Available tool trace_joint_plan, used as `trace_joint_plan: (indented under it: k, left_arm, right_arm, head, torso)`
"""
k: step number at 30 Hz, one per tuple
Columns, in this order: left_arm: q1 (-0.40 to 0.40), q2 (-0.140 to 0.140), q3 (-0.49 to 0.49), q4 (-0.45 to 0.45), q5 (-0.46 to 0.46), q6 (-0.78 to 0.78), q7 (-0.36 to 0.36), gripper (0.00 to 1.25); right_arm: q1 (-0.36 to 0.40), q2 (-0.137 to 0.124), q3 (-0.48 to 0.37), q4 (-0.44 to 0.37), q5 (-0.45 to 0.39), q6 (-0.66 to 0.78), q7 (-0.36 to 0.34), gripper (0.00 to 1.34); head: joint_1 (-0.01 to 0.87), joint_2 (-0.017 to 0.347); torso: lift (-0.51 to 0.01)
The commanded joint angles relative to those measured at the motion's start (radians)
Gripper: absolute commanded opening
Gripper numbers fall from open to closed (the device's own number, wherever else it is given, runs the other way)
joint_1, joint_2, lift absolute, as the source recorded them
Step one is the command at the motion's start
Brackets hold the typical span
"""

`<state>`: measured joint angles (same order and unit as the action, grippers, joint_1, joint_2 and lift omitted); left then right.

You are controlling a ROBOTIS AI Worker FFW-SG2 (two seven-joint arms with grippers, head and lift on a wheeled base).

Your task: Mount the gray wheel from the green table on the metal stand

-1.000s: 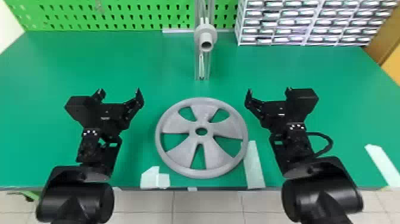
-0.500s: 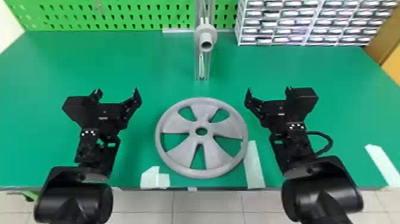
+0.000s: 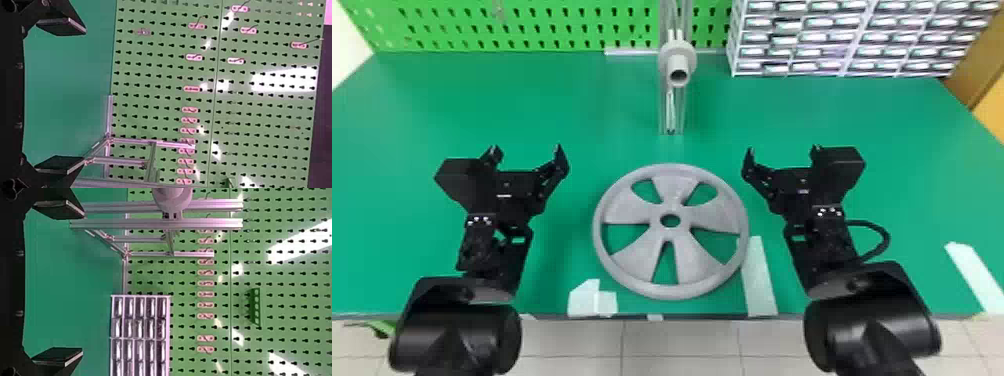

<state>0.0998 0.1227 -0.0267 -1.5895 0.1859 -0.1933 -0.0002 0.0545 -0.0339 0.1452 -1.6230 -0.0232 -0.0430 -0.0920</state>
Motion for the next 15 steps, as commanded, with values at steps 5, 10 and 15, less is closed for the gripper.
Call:
trace_joint_plan:
  k: [5,10,15]
  left_arm:
    - [0.000,0.000,-0.002,0.000,0.001,0.000,0.003,1.12]
    - [-0.003,0.000,0.002,0.000,0.001,-0.002,0.005,1.12]
    - [-0.005,0.000,0.002,0.000,0.003,-0.002,0.009,1.12]
  right_arm:
    - [-0.002,0.000,0.002,0.000,-0.006,0.005,0.000,1.26]
    - [-0.002,0.003,0.004,-0.032,-0.026,0.066,0.000,1.26]
    - [-0.007,0.005,0.007,-0.094,-0.041,0.166,-0.002,1.25]
  head:
    - [0.867,0.052]
    - [0.867,0.052]
    - [0.867,0.052]
  torso:
    - [-0.100]
    - [-0.100]
    - [-0.100]
